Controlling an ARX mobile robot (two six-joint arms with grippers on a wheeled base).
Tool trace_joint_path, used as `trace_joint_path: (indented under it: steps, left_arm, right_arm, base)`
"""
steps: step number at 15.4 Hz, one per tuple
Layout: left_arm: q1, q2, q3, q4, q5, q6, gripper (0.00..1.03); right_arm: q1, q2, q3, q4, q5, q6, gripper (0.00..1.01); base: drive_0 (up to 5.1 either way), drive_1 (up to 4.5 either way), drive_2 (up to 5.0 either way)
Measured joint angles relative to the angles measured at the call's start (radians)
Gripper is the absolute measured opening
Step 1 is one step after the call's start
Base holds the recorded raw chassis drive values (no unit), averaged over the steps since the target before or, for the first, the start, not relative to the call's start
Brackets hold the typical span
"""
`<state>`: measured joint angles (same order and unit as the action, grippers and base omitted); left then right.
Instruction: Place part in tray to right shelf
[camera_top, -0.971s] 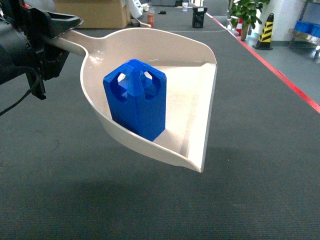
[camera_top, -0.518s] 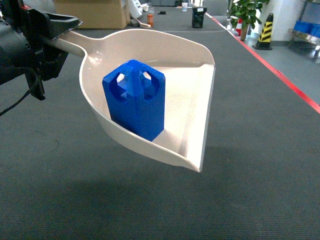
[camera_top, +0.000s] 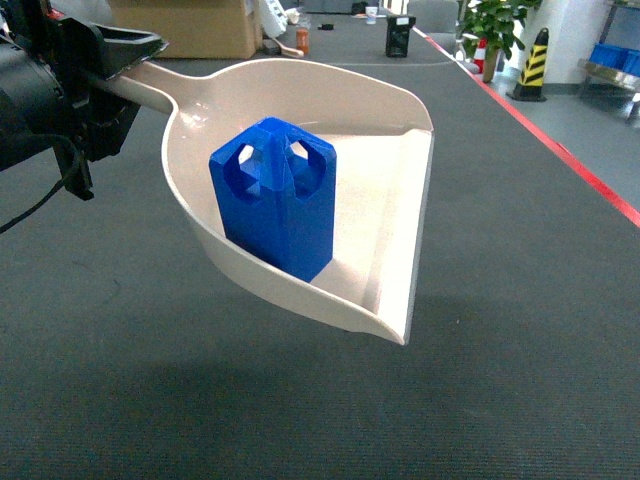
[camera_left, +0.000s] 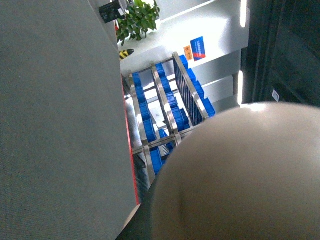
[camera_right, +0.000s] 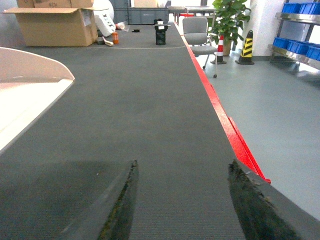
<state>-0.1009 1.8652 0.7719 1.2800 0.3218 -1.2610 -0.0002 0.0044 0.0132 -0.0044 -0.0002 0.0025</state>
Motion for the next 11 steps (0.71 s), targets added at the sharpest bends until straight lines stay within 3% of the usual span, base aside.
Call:
trace_joint_path:
  steps: [3, 4, 11]
  left_arm:
    - [0.008, 0.000, 0.000, 0.003, -0.006, 0.000, 0.15]
    - [0.004, 0.000, 0.000, -0.005, -0.005, 0.000, 0.15]
    - [0.000, 0.000, 0.000, -0.002, 0.000, 0.001, 0.14]
  right_arm:
    - [0.000, 0.000, 0.000, 0.000, 0.000, 0.000, 0.92]
    - [0.000, 0.000, 0.000, 0.000, 0.000, 0.000, 1.00]
    - [0.000, 0.000, 0.000, 0.000, 0.000, 0.000, 0.98]
  base:
    - [4.7, -2.64, -2.6]
    - [4.9, -2.60, -2.6]
    - [5.0, -2.46, -2.5]
